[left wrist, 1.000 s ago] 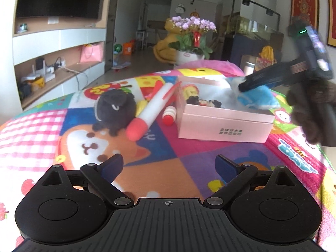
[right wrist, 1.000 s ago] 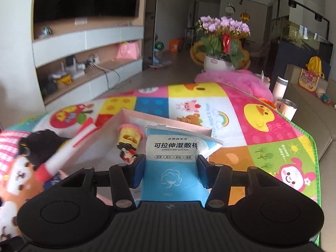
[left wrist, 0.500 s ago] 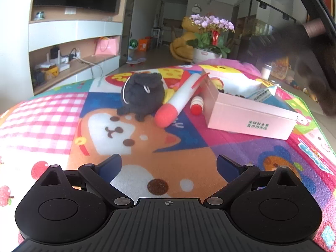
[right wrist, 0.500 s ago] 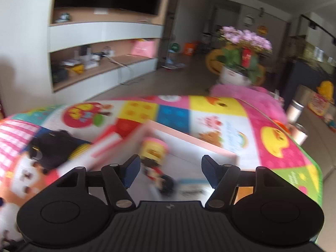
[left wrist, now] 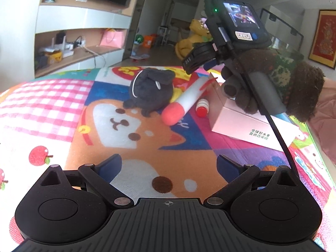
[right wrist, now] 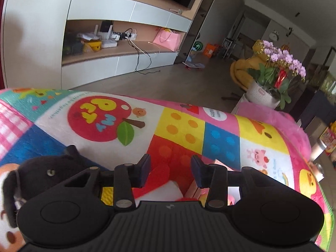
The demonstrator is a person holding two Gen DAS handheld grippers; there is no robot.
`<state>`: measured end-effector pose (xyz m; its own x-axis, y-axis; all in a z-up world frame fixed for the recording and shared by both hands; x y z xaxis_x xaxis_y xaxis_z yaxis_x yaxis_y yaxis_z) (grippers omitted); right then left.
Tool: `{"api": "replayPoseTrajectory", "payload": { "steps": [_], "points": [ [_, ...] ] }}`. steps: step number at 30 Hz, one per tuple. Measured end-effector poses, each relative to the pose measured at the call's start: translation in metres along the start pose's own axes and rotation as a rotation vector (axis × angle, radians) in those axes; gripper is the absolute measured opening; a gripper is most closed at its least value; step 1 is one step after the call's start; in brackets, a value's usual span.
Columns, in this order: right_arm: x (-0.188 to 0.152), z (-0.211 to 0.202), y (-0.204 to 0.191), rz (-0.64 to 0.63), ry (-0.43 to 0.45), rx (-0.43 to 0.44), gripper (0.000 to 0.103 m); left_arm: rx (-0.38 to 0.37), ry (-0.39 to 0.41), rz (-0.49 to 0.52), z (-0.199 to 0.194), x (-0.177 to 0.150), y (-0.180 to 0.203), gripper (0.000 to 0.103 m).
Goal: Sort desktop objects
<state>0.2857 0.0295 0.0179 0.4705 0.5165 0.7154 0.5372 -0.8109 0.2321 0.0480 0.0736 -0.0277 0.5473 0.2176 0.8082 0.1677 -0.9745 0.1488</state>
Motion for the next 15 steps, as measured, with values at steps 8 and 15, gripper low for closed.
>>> {"api": "replayPoseTrajectory", "payload": {
  "steps": [8,15],
  "points": [
    [-0.026,-0.015,-0.003,0.257,-0.175,0.402,0.042,-0.011,0.009,0.057,-0.007,0.000,0.003,0.100],
    [-0.047,-0.080,-0.045,0.110,-0.149,0.581,0.050,0.044,0.008,0.069,-0.008,0.000,-0.003,0.100]
  ]
}}
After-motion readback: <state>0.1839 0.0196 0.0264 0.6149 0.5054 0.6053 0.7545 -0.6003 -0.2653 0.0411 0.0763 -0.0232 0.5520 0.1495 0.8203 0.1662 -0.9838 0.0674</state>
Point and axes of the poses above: each gripper's, at about its wrist camera, not at the fingertips, and z roughly the way its jaws point, y to its right, x to its top, the point moved 6 cm from there along z, roughly the way its jaws point, and after that the axes turned 11 degrees about x, right-handed, at the moved point
